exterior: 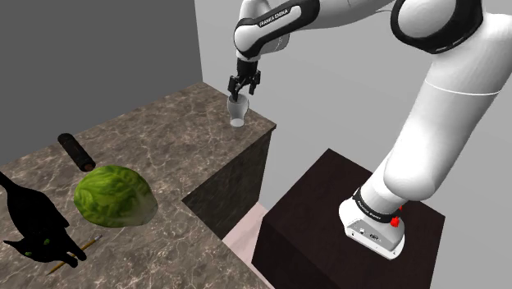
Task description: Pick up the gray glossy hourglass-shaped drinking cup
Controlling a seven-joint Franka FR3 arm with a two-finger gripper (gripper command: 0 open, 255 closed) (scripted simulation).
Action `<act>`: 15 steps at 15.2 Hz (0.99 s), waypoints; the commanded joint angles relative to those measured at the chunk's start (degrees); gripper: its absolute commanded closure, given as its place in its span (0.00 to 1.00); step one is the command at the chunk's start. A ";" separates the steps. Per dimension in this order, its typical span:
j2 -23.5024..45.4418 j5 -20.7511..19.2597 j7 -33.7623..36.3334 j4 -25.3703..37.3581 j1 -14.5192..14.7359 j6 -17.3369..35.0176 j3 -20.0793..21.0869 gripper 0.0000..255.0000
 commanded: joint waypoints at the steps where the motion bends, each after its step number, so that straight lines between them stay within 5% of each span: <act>1: 4.87 0.51 -0.25 4.04 -0.17 1.05 0.03 0.00; 7: 17.01 1.45 -0.42 16.23 -0.63 1.44 0.27 0.00; 15: 20.22 1.75 -0.92 15.11 -0.68 5.76 0.42 0.00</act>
